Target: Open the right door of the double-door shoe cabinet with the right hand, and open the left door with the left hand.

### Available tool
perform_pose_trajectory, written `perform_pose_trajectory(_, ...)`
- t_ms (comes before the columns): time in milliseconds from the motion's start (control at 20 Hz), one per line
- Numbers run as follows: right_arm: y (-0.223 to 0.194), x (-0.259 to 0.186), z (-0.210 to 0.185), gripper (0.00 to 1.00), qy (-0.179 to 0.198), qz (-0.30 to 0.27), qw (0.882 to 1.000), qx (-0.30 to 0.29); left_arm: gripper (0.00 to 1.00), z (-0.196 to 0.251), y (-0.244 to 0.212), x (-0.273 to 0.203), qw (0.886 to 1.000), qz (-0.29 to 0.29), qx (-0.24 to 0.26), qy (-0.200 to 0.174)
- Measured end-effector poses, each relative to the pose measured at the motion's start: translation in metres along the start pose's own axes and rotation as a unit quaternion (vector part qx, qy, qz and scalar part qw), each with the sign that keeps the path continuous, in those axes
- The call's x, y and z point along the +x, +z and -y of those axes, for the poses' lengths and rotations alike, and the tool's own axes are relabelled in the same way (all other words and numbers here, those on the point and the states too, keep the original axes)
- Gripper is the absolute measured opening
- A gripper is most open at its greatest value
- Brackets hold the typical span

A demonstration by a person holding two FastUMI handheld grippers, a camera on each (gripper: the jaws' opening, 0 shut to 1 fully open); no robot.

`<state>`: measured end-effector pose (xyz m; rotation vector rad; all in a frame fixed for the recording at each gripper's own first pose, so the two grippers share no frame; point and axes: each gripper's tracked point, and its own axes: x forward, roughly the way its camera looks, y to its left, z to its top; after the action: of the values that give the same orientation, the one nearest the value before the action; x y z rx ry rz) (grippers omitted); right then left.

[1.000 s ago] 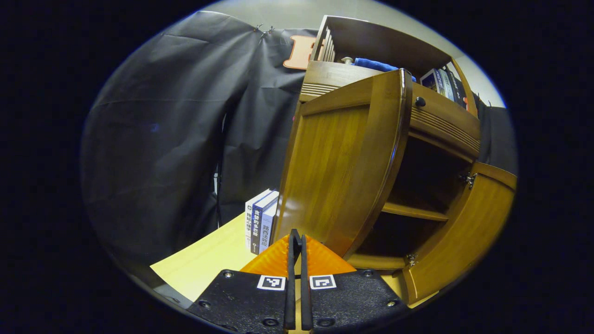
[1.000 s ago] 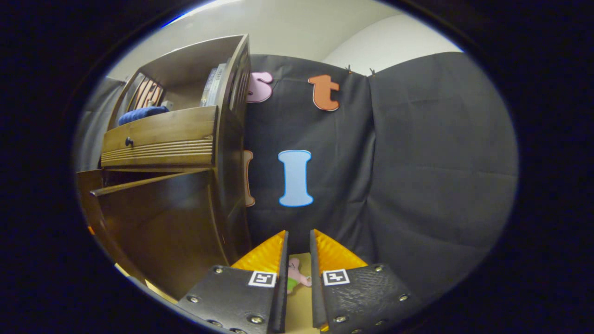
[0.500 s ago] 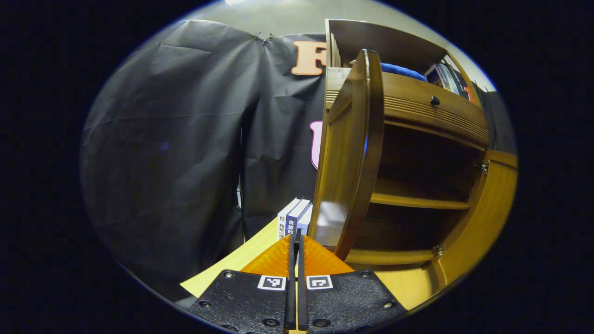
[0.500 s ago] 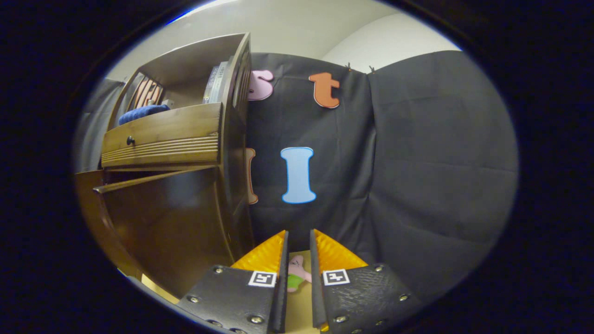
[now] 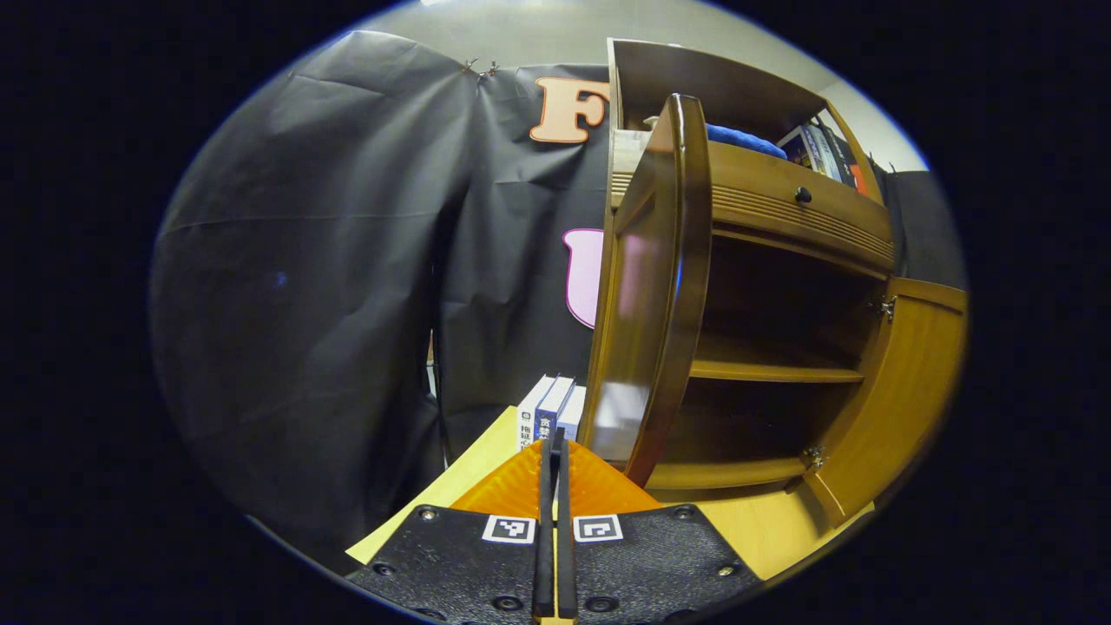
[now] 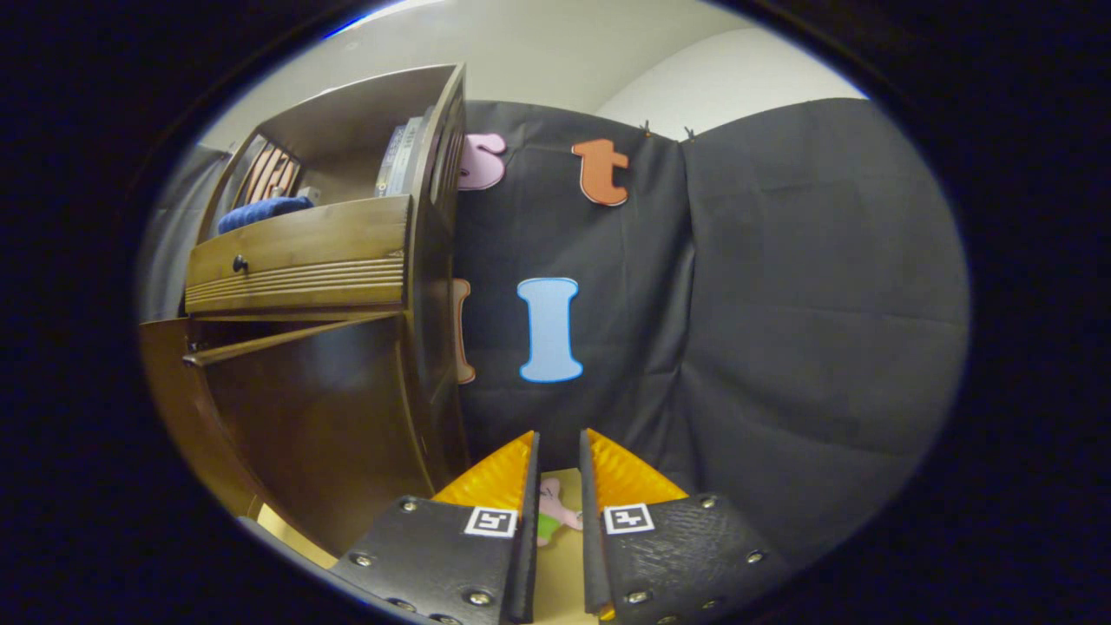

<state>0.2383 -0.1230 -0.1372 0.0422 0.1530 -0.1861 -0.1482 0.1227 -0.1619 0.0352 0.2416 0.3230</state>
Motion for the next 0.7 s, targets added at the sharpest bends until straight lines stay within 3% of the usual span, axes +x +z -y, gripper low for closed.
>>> perform_pose_trajectory(250, 0.003, -0.001, 0.003, 0.22, -0.005, 0.003, 1.0, 0.003, 0.06, -0.008, 0.001, 0.001, 0.999, -0.002, -0.032, -0.025)
perform_pose_trajectory(400, 0.006, -0.003, 0.007, 0.19, -0.009, 0.005, 1.0, -0.001, 0.04, -0.012, 0.002, -0.001, 0.999, -0.004, -0.032, -0.025)
perform_pose_trajectory(550, 0.011, -0.006, 0.014, 0.19, -0.016, 0.009, 1.0, -0.002, 0.02, -0.039, 0.014, -0.012, 0.999, 0.017, -0.045, 0.021)
perform_pose_trajectory(600, 0.015, -0.007, 0.014, 0.19, -0.017, 0.013, 1.0, -0.001, 0.08, -0.05, 0.018, -0.012, 0.998, 0.022, -0.051, 0.04)
perform_pose_trajectory(650, 0.022, -0.009, 0.013, 0.22, -0.017, 0.02, 1.0, 0.001, 0.01, -0.058, 0.02, -0.017, 0.996, 0.024, -0.057, 0.057)
perform_pose_trajectory(700, 0.028, -0.008, 0.012, 0.22, -0.017, 0.027, 0.999, 0.002, 0.01, -0.062, 0.024, -0.022, 0.995, 0.025, -0.058, 0.073)
